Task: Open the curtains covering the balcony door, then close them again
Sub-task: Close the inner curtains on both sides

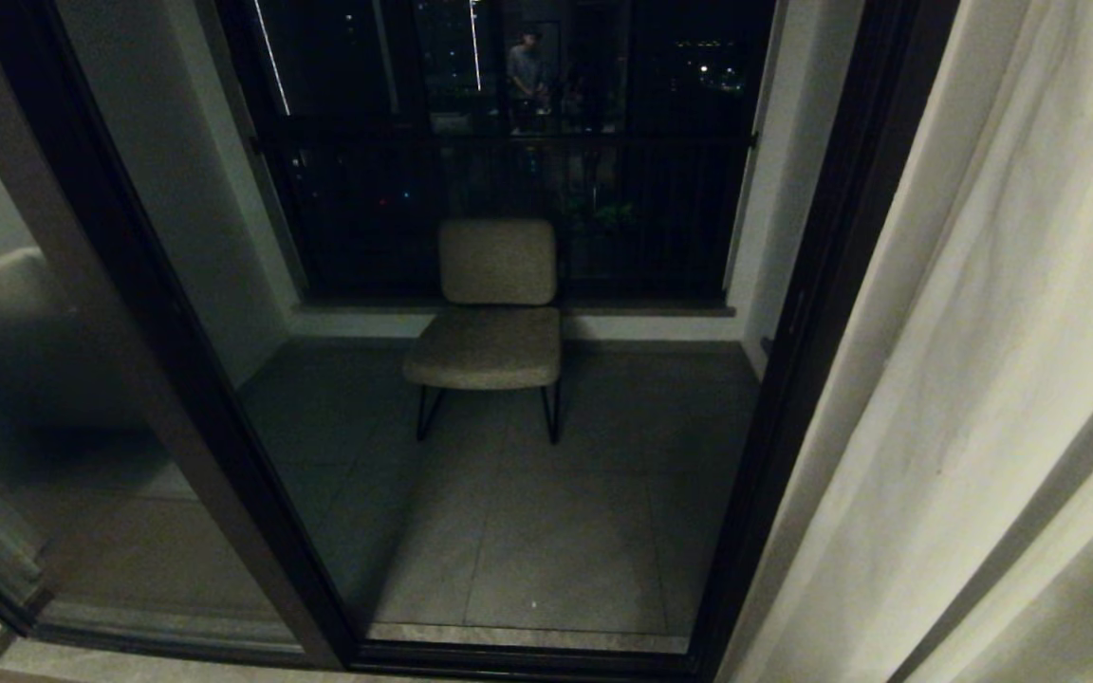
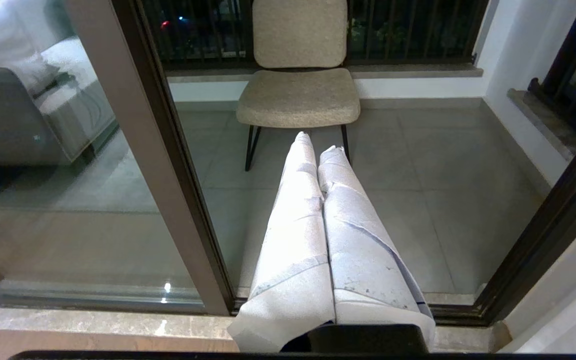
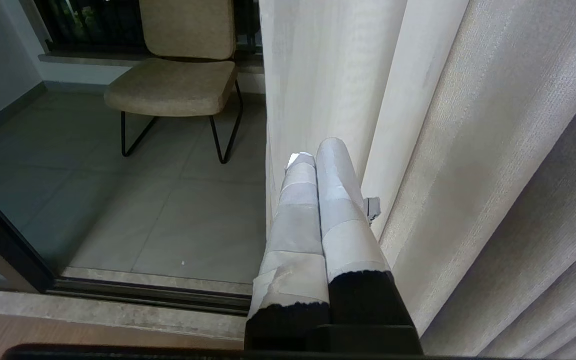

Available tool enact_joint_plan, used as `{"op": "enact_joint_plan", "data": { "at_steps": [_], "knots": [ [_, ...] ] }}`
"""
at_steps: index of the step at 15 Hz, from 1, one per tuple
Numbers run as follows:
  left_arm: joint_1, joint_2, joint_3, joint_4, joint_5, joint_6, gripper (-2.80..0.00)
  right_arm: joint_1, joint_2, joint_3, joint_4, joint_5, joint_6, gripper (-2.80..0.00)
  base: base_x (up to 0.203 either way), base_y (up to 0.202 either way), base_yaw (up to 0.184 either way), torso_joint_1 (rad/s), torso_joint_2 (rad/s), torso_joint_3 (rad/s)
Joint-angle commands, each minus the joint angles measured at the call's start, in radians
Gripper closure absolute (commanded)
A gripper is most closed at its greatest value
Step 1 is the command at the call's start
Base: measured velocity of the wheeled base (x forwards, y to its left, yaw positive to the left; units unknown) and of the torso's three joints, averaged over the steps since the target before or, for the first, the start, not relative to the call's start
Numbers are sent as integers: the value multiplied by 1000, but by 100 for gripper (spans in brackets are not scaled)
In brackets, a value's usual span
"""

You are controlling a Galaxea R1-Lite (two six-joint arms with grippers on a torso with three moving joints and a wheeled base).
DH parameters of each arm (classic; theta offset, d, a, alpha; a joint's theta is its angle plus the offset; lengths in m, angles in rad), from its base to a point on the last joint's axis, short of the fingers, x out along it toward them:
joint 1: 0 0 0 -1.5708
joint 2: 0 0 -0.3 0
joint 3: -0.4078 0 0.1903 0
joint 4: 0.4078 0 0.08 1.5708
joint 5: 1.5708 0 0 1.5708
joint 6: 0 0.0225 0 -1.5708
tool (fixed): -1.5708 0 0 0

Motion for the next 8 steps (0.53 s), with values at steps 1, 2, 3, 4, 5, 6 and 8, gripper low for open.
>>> {"op": "enact_joint_plan", "data": {
  "at_steps": [1,2,3,4,5,6,8],
  "knots": [
    [0,0,1,0,0,0,0,0,0,0,1,1,0,0,0,0,0,0,0,0],
    [0,0,0,0,0,0,0,0,0,0,0,2,0,0,0,0,0,0,0,0],
    [0,0,0,0,0,0,0,0,0,0,1,1,0,0,0,0,0,0,0,0],
    [0,0,0,0,0,0,0,0,0,0,-1,0,-7,0,0,0,0,0,0,0],
    [0,0,0,0,1,0,0,0,0,0,3,0,-32,0,0,0,0,0,0,0],
    [0,0,0,0,0,0,0,0,0,0,5,2,-34,0,0,0,0,0,0,0],
    [0,0,1,0,0,0,0,0,7,0,-14,2,-43,0,0,0,0,0,0,0]
  ]
}}
